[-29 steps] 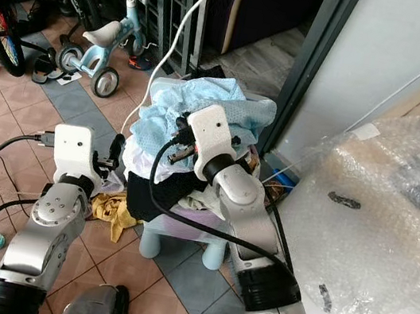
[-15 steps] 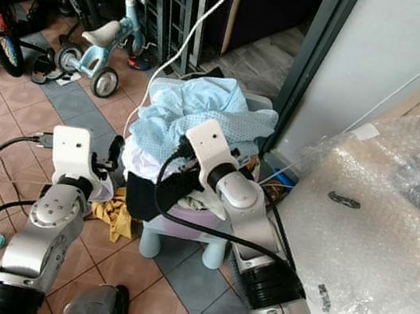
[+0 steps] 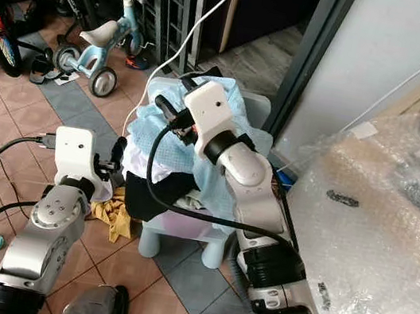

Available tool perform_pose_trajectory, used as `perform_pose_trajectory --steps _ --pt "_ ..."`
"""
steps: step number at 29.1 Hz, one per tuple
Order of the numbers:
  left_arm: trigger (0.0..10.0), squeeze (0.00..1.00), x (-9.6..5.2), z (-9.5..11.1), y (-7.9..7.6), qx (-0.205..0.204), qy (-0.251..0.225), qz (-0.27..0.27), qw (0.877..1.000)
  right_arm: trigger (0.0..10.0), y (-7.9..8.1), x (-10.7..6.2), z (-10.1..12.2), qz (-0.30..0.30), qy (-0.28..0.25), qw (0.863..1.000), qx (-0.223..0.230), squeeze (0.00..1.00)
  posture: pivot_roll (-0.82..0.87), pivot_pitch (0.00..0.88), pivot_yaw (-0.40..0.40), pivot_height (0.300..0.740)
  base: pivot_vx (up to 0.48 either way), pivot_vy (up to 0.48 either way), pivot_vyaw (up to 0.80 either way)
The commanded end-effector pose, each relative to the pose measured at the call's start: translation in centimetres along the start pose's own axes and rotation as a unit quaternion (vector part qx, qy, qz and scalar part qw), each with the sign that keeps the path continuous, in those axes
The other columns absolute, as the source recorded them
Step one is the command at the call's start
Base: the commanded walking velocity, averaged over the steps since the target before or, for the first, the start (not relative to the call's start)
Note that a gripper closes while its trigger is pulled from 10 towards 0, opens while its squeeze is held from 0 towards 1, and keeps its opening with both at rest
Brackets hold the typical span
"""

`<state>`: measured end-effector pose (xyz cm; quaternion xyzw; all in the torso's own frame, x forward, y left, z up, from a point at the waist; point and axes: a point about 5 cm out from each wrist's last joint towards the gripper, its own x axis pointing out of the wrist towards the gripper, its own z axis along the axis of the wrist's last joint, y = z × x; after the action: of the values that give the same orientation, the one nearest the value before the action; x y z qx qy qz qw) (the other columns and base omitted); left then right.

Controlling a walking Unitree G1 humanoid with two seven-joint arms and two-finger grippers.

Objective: Clothes washing

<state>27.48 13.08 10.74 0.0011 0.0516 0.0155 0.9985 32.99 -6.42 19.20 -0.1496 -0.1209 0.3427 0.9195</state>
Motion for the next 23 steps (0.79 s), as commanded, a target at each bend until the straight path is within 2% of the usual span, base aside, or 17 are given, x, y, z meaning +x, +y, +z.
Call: perform_pose_trajectory --steps 1,2,5,9,10,11,12,13,16,21,22,23 --pt "10.0 0.00 0.0 0.5 -0.2 0.002 -0.008 -0.002 1.000 10.0 -0.9 0.0 -1.4 -0.029 0.046 0.998 -0.023 1.00 0.05 0.100 -0.009 0.740 0.000 0.000 0.00" --pt "10.0 0.00 0.0 0.5 -0.2 0.001 -0.008 0.000 1.000 10.0 -1.6 -0.1 -2.8 -0.053 0.093 0.994 -0.034 1.00 0.05 0.100 -0.010 0.740 0.000 0.000 0.00" --pt "10.0 0.00 0.0 0.5 -0.2 0.001 -0.008 0.000 1.000 10.0 -2.1 -0.2 -4.3 -0.077 0.138 0.987 -0.027 1.00 0.05 0.101 -0.012 0.740 0.000 0.000 0.00" --pt "10.0 0.00 -0.2 0.5 -0.1 0.001 -0.008 0.003 1.000 10.0 -1.9 -0.4 -5.8 -0.082 0.180 0.980 -0.017 1.00 0.06 0.106 -0.014 0.740 0.000 0.000 0.00" --pt "10.0 0.00 -0.2 0.5 -0.1 0.001 -0.008 0.004 1.000 10.0 -1.7 -0.5 -6.3 -0.078 0.194 0.978 -0.012 0.93 0.06 0.106 -0.014 0.740 0.000 0.000 0.00" --pt "10.0 0.00 -0.2 0.5 -0.1 0.001 -0.008 0.004 1.000 10.0 -1.7 -0.5 -6.3 -0.078 0.194 0.978 -0.012 0.93 0.06 0.106 -0.014 0.740 0.000 0.000 0.00" --pt "10.0 0.00 -0.4 0.5 0.0 0.001 -0.008 0.005 1.000 10.0 -1.1 -0.9 -7.5 -0.067 0.224 0.972 0.002 0.44 0.07 0.118 -0.017 0.740 0.000 0.000 0.00" --pt "10.0 0.00 -0.5 0.5 0.0 0.002 -0.007 0.005 1.000 10.0 -0.7 -1.0 -8.1 -0.060 0.238 0.969 0.014 0.00 0.07 0.121 -0.018 0.740 0.000 0.000 0.00" --pt "10.0 0.00 -0.9 0.4 0.2 0.003 -0.003 0.007 1.000 10.0 0.8 -1.5 -9.8 -0.035 0.271 0.961 0.048 0.00 0.08 0.137 -0.019 0.740 0.000 0.000 0.00" --pt "10.0 0.00 -1.1 0.3 0.4 0.002 0.004 0.008 1.000 10.0 2.7 -1.4 -11.0 -0.008 0.293 0.954 0.065 0.00 0.09 0.150 -0.021 0.740 0.000 0.000 0.00" --pt "10.0 0.00 -1.1 0.3 0.4 0.002 0.005 0.008 1.000 9.6 3.1 -1.3 -11.2 -0.003 0.295 0.953 0.069 0.00 0.10 0.150 -0.022 0.740 0.000 0.000 0.00" --pt "10.0 0.00 -1.1 0.3 0.4 0.003 0.005 0.009 1.000 0.0 3.3 -1.2 -11.3 -0.002 0.296 0.953 0.071 0.00 0.10 0.149 -0.022 0.740 0.000 0.000 0.00"
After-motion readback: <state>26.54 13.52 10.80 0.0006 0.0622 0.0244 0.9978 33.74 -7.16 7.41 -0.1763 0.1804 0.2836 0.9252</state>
